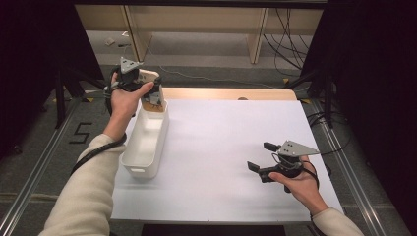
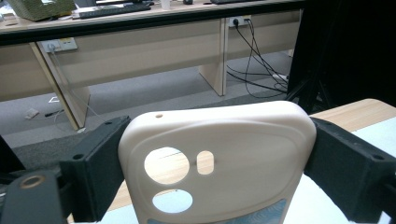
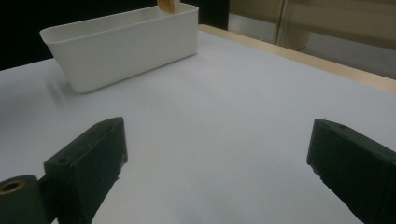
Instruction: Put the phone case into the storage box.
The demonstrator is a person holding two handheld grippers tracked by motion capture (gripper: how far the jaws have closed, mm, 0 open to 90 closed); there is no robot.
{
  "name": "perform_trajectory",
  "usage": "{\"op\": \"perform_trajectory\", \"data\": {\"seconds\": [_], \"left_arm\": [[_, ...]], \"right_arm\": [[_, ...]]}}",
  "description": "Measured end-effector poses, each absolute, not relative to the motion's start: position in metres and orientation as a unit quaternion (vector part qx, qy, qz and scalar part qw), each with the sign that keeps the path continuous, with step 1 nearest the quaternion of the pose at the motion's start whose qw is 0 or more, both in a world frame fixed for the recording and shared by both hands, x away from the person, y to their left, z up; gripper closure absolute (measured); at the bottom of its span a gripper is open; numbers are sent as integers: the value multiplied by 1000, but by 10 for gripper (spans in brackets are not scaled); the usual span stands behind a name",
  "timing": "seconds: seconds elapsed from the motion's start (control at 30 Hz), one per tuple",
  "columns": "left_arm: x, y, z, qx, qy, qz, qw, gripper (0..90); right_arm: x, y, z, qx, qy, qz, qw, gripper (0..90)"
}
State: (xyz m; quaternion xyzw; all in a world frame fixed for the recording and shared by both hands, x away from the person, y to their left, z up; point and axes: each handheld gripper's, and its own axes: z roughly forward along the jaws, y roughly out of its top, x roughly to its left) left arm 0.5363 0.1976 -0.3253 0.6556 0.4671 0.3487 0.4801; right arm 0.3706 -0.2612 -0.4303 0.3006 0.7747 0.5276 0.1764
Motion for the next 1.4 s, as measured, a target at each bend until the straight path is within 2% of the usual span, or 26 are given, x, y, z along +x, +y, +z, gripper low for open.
{"op": "perform_trajectory", "data": {"seconds": [1.4], "left_arm": [[554, 195, -338, 661, 480, 346, 461, 107]], "right_arm": [[371, -261, -430, 299, 775, 528, 176, 59]]}}
